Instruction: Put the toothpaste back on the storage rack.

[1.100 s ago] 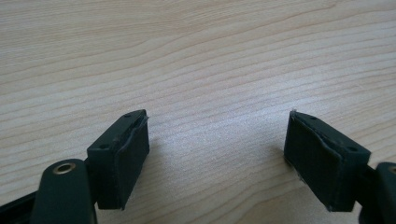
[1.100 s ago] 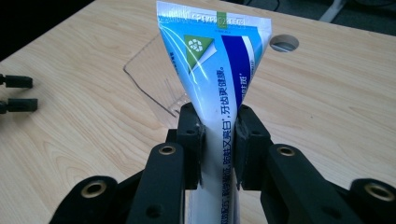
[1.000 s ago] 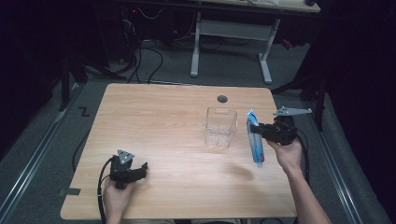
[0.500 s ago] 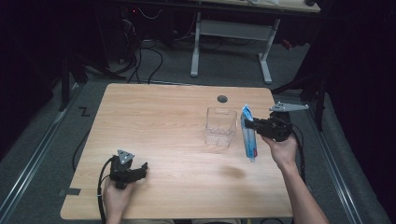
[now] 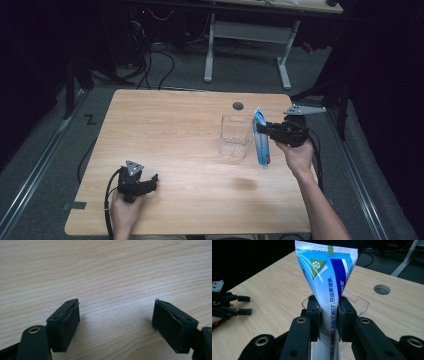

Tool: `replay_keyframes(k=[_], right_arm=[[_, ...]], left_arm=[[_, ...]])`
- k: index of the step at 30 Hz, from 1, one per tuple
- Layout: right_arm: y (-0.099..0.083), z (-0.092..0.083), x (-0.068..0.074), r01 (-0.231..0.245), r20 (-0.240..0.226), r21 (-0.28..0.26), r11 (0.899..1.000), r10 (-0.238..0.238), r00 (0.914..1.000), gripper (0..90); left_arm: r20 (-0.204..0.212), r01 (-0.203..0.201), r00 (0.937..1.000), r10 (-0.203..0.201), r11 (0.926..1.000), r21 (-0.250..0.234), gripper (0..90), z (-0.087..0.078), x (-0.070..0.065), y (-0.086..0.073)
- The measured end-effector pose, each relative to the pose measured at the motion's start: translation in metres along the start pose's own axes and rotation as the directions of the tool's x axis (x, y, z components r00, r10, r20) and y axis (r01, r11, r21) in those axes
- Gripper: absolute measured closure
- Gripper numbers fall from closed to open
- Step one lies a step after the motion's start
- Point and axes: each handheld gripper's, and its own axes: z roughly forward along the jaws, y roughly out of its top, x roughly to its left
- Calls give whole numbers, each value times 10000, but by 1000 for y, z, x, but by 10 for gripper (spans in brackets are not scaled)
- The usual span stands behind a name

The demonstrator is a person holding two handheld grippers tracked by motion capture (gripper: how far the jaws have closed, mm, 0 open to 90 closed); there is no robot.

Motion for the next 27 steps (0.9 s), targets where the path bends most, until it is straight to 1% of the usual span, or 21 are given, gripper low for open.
replay_keyframes(k=[3, 7, 9, 12, 15, 23, 27], right_arm=[[3, 2, 1, 87, 7, -21, 10000, -87, 10000, 751], [5, 3, 1, 53, -30, -21, 10000, -53, 10000, 751], [9, 3, 2, 139, -17, -27, 9999, -139, 9999, 752], [12, 4, 3, 125, -47, -28, 9999, -125, 9999, 752], [17, 6, 6, 262, -38, -30, 9997, -262, 9996, 752], [24, 11, 8, 323, -53, -16, 9995, -323, 9995, 752], [29, 13, 10, 427, -58, -45, 9991, -427, 9991, 752]], left_arm=[[-1, -3, 10000, 3, 10000, 1, 226, 0, 0, 0], [2, -1, 10000, 1, 10000, -3, 225, 0, 0, 0], [4, -6, 10000, 6, 10000, -1, 225, 0, 0, 0], [3, -4, 10000, 4, 10000, -2, 226, 0, 0, 0], [3, -4, 10000, 4, 10000, -1, 226, 0, 0, 0], [3, -2, 10000, 2, 10000, 2, 225, 0, 0, 0], [4, -3, 10000, 3, 10000, 2, 225, 0, 0, 0]])
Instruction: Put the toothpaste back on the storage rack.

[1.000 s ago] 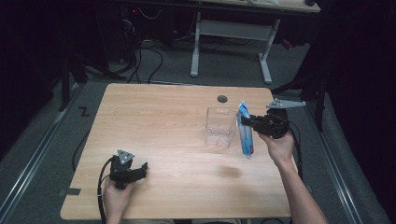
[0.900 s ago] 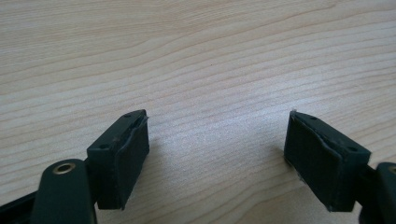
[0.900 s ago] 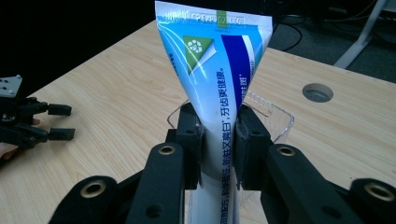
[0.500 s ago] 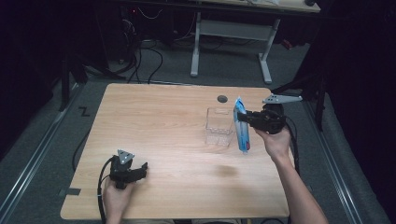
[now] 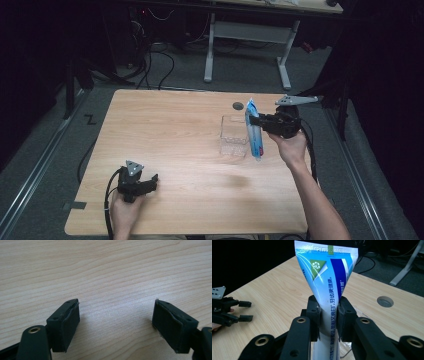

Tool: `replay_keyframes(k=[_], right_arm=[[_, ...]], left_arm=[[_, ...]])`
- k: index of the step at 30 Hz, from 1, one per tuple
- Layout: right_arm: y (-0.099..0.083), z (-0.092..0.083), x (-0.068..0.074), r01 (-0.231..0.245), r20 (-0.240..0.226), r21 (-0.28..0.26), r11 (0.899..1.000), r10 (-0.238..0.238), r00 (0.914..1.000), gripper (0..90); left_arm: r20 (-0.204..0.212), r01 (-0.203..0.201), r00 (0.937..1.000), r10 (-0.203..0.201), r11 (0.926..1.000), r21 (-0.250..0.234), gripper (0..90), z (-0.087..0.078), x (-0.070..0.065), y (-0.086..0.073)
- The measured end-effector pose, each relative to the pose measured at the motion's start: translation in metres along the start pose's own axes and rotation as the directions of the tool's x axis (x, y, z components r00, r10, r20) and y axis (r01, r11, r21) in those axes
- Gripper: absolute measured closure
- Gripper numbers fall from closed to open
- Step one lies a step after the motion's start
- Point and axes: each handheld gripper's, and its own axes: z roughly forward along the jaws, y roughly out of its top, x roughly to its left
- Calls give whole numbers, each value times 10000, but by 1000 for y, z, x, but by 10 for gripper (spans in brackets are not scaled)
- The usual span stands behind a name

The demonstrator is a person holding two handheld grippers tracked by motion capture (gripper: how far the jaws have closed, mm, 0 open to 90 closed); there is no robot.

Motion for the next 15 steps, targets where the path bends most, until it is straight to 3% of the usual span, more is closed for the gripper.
replay_keyframes(k=[15], right_arm=[[11, 10, 0, -42, 30, -168, 9999, 42, 10000, 752]], left_arm=[[13, -1, 10000, 1, 10000, 11, 224, 0, 0, 0]])
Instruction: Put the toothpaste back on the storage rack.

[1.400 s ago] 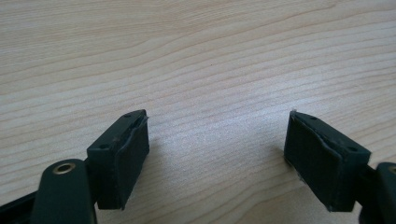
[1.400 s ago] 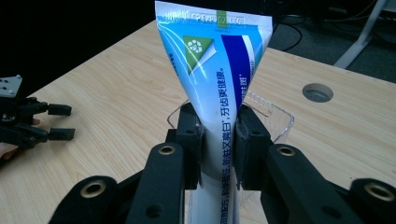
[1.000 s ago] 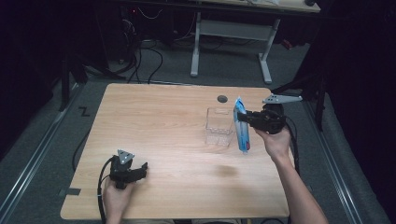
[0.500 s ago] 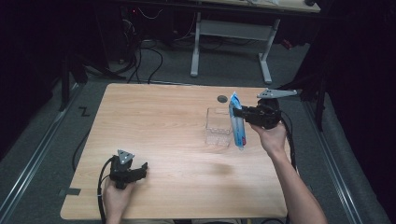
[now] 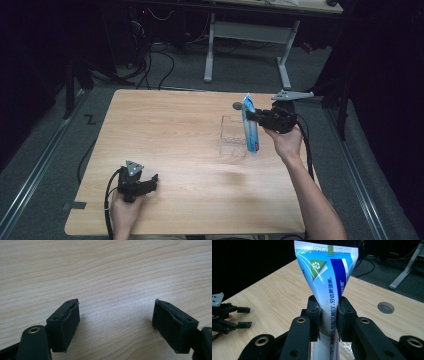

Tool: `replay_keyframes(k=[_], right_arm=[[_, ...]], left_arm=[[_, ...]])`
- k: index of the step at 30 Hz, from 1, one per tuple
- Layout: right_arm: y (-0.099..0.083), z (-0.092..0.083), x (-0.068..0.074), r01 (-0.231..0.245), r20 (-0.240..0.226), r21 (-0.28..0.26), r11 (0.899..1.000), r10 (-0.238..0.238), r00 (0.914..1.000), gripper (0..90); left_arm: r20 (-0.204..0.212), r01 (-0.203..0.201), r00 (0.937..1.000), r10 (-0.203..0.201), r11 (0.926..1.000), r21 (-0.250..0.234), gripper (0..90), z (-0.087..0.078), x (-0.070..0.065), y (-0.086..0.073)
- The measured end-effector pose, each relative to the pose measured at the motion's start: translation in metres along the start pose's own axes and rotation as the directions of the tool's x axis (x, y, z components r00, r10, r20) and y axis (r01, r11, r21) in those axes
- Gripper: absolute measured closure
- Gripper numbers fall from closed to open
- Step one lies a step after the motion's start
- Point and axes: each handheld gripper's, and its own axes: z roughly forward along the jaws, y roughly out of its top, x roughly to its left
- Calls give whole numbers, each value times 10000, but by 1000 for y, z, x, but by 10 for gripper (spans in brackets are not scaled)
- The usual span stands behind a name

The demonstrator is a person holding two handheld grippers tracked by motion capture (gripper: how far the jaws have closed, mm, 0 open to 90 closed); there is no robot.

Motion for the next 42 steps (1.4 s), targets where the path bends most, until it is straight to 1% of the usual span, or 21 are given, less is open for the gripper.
replay_keyframes(k=[2, 5, 9, 19, 24, 28, 32, 35, 38, 42], right_arm=[[2, 1, 1, 58, -16, -65, 10000, -58, 10000, 752], [5, 3, 2, 19, -19, -130, 9999, -19, 10000, 751], [10, 7, 2, 69, 75, -165, 9998, -68, 9999, 751], [20, 17, 3, -4, -6, -181, 9998, 4, 10000, 751], [24, 24, 4, 78, 115, -132, 9999, -77, 9999, 752], [27, 29, 1, -34, 139, -99, 9999, 35, 9999, 752], [29, 33, -1, -97, 262, -229, 9997, 103, 9996, 751], [29, 36, -4, -155, 406, -196, 9997, 162, 9990, 751], [30, 39, -7, -99, 615, -184, 9998, 110, 9980, 750], [31, 43, -9, -44, 696, -172, 9998, 55, 9976, 749]], left_arm=[[-6, 0, 10000, 0, 10000, -13, 224, 0, 0, 0], [-2, 3, 10000, -3, 10000, -5, 224, 0, 0, 0], [-1, 5, 10000, -5, 10000, -6, 224, 0, 0, 0], [-4, -2, 10000, 2, 10000, -15, 223, 0, 0, 0], [-6, -5, 10000, 5, 10000, -15, 223, 0, 0, 0], [-6, -4, 10000, 4, 10000, -14, 223, 0, 0, 0], [-6, -3, 10000, 3, 10000, -16, 222, 0, 0, 0], [-7, -11, 10000, 11, 10000, -8, 223, 0, 0, 0], [-7, -9, 10000, 9, 10000, -10, 222, 0, 0, 0], [-5, -9, 10000, 9, 10000, 2, 222, 0, 0, 0]])
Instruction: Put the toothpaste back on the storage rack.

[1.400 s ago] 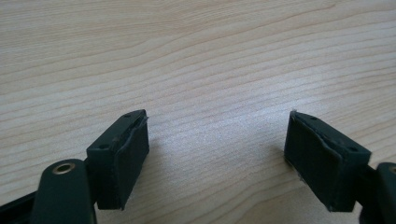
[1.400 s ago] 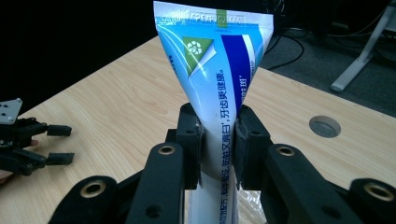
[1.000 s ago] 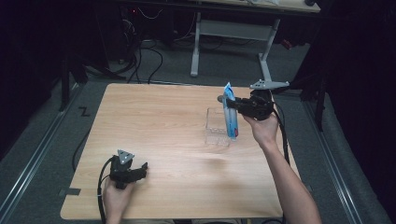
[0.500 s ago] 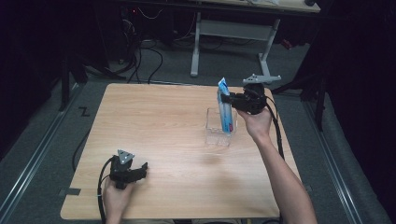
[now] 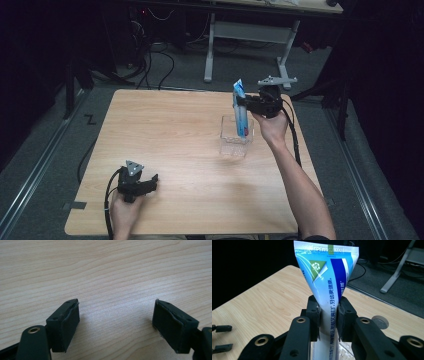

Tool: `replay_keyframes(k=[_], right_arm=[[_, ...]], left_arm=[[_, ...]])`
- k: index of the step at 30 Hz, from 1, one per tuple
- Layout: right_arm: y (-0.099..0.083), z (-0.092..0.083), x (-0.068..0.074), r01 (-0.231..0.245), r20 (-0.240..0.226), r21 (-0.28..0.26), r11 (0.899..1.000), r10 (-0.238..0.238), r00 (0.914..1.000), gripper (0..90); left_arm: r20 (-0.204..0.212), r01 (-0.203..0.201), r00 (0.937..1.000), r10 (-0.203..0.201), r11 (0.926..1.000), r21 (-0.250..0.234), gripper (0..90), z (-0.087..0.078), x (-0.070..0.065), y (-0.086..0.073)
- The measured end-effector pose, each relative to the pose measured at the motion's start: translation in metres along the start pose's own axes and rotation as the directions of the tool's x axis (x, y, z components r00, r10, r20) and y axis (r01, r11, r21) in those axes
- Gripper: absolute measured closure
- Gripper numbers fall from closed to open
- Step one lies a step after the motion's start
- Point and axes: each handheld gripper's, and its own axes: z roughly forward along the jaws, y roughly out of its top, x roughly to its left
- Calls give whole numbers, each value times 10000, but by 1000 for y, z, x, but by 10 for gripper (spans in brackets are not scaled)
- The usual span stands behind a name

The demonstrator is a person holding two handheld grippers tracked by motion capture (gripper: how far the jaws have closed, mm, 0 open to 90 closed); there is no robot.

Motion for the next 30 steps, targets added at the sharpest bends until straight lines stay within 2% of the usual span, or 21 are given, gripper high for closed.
replay_keyframes(k=[12, 17, 30], right_arm=[[-8, 10, -3, 137, 282, 236, 9996, -143, 9995, 748], [-12, 15, -2, 373, 417, 471, 9982, -393, 9984, 748], [-27, 22, -4, 377, 502, 825, 9959, -419, 9979, 748]], left_arm=[[-1, -5, 10000, 5, 10000, -6, 222, 0, 0, 0], [0, -4, 10000, 4, 10000, -4, 222, 0, 0, 0], [-1, -3, 10000, 3, 10000, -4, 222, 0, 0, 0]])
